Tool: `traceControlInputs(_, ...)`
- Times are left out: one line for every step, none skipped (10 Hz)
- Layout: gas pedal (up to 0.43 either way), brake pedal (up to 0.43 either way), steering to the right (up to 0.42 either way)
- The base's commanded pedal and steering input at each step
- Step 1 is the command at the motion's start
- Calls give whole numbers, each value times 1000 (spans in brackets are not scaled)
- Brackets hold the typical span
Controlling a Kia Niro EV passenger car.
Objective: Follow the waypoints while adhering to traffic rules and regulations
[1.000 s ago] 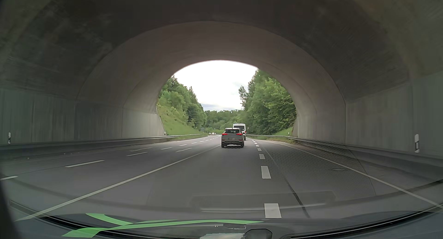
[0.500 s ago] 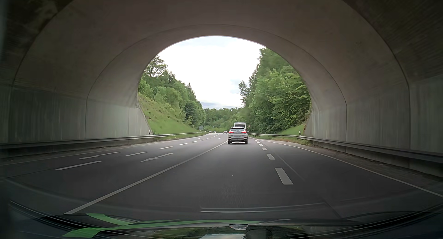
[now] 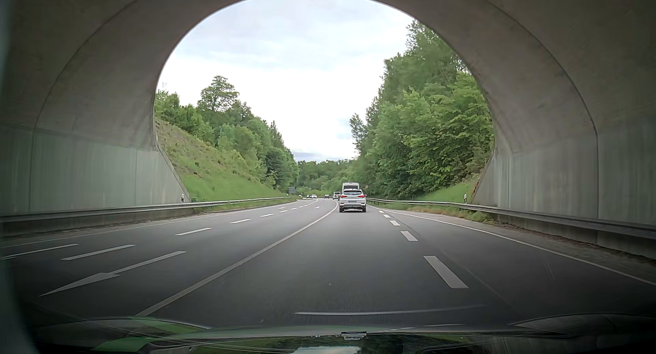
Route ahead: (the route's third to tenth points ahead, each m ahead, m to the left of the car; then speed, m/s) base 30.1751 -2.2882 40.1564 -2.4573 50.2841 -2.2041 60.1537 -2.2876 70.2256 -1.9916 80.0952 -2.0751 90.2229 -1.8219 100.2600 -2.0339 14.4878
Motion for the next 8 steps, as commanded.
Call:
traceControlInputs(79,0,7)
traceControlInputs(79,0,8)
traceControlInputs(79,0,7)
traceControlInputs(79,0,8)
traceControlInputs(79,0,7)
traceControlInputs(79,0,6)
traceControlInputs(98,0,5)
traceControlInputs(110,0,4)
